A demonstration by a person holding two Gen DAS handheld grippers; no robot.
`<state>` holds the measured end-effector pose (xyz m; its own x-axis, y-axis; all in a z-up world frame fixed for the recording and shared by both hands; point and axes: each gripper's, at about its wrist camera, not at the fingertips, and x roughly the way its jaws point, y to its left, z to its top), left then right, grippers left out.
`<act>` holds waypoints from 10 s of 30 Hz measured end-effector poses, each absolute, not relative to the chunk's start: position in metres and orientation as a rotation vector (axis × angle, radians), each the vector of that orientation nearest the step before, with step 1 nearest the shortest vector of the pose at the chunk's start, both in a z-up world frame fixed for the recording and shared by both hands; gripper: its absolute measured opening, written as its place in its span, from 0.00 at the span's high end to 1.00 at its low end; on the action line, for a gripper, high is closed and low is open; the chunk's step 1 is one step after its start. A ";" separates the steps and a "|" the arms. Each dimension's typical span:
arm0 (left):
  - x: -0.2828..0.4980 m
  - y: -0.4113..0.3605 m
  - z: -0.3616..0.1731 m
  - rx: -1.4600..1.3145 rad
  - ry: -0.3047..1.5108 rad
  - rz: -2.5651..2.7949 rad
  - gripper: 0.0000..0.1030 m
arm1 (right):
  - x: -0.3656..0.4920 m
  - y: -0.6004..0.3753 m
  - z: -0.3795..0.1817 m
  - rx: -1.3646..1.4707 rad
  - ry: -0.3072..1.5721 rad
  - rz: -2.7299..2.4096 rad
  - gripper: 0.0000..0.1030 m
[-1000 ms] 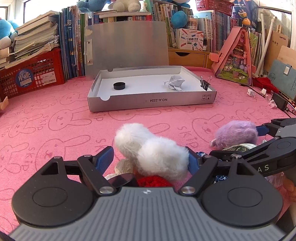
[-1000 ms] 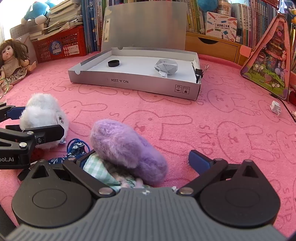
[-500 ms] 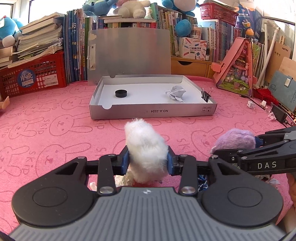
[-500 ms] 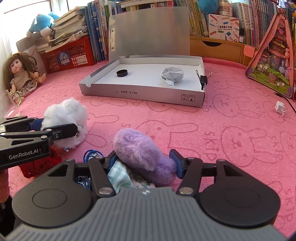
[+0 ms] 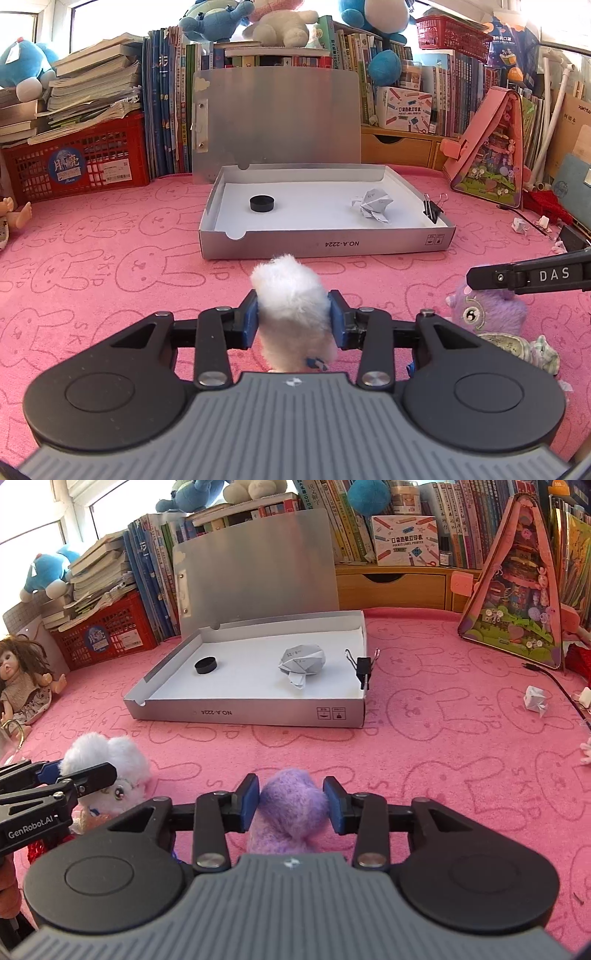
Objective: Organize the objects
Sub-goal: 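Grasp the white fluffy plush with the left tool while the right tool grasps the purple plush, then carry the white plush in the left tool while the right tool carries the purple plush to the box, then lower and open the left tool in the box while the right tool releases the purple plush, then grasp the red knitted item with the left tool while the right tool grasps the green checked scrunchie, then carry the red knitted item in the left tool while the right tool carries the scrunchie to the box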
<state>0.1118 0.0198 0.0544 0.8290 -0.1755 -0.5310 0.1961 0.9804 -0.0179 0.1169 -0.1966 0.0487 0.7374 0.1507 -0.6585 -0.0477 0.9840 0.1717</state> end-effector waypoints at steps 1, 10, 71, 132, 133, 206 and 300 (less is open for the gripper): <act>0.113 0.021 0.055 0.042 0.557 -0.185 0.53 | 0.117 -0.200 0.048 0.145 0.735 0.092 0.40; 0.121 0.033 0.046 0.067 0.589 -0.102 0.22 | 0.104 -0.195 0.045 0.013 0.736 0.125 0.21; 0.141 0.031 0.041 0.084 0.649 -0.106 0.34 | 0.121 -0.187 0.046 0.070 0.773 0.181 0.36; 0.378 0.002 0.033 0.032 0.798 -0.077 0.31 | 0.341 -0.176 0.039 0.161 0.867 0.147 0.36; 0.378 0.002 0.032 0.032 0.795 -0.081 0.30 | 0.341 -0.177 0.039 0.170 0.865 0.150 0.34; 0.039 0.024 0.024 -0.121 0.639 0.030 0.13 | 0.019 -0.164 0.009 0.162 0.633 0.000 0.10; 0.252 0.027 0.075 -0.136 0.641 -0.155 0.27 | 0.194 -0.198 0.076 0.212 0.659 0.130 0.32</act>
